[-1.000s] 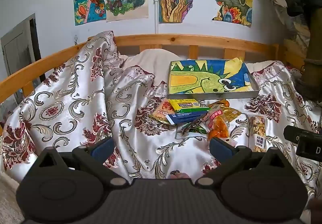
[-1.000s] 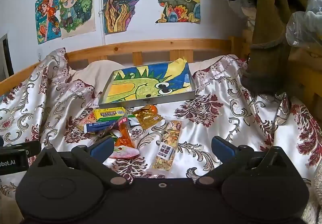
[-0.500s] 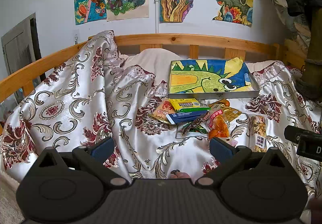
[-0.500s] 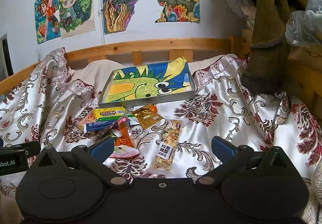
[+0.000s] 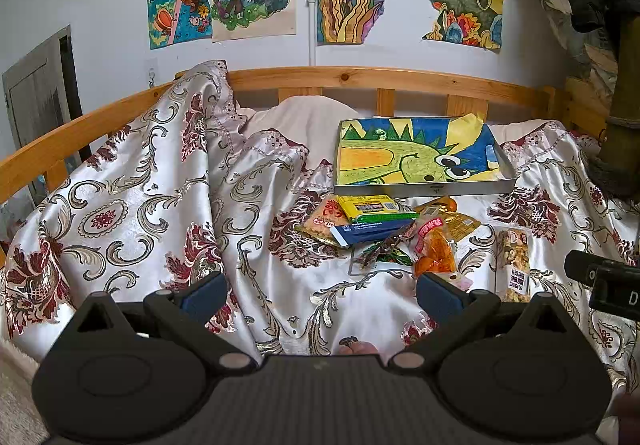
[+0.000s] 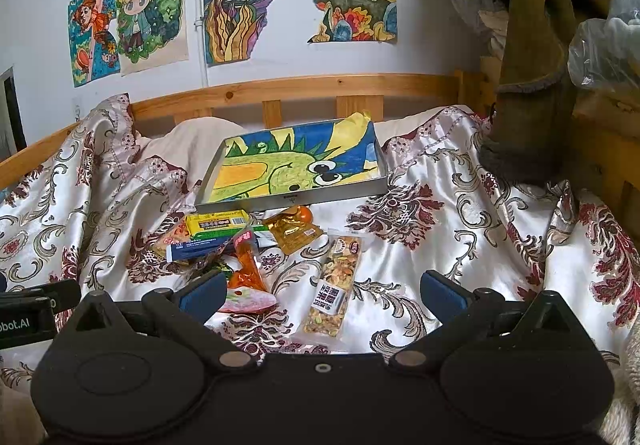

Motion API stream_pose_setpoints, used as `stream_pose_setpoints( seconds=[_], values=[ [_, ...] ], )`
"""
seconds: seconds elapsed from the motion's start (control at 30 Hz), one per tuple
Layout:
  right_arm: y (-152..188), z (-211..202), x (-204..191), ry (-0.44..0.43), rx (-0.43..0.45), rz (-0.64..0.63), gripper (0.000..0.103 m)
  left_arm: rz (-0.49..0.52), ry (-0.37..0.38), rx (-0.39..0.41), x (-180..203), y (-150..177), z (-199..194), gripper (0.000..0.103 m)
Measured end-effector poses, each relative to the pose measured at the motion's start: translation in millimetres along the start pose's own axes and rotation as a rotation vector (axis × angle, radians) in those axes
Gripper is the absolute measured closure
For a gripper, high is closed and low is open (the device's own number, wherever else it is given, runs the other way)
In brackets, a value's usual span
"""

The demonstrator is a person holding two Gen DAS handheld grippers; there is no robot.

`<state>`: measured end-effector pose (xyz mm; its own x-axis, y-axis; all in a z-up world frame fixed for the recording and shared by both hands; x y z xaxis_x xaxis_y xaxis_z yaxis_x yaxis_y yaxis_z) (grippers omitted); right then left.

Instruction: Organize snacks

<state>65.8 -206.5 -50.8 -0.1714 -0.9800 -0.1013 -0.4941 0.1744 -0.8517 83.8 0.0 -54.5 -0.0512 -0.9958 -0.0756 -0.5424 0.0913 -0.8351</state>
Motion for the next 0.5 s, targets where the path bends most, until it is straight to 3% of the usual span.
stream_pose_setpoints(
  seconds=[0.5],
  values=[
    [2.9,1.8,0.0,0.002,-0.006,0.0,0.001,0.002,-0.001,-0.004,0.4,0.9,0.5,0.0]
  ],
)
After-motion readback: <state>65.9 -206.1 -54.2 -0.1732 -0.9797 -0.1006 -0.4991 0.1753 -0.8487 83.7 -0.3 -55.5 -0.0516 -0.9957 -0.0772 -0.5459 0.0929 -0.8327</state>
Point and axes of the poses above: each gripper's, at about its wrist camera, not at the fingertips, and z roughly the way its jaws point, x to its right, y to its underside, the point moved 10 cm from there along z, roughly the way its jaws point, and after that the axes turned 3 degrees about z, right-handed, at the moved point
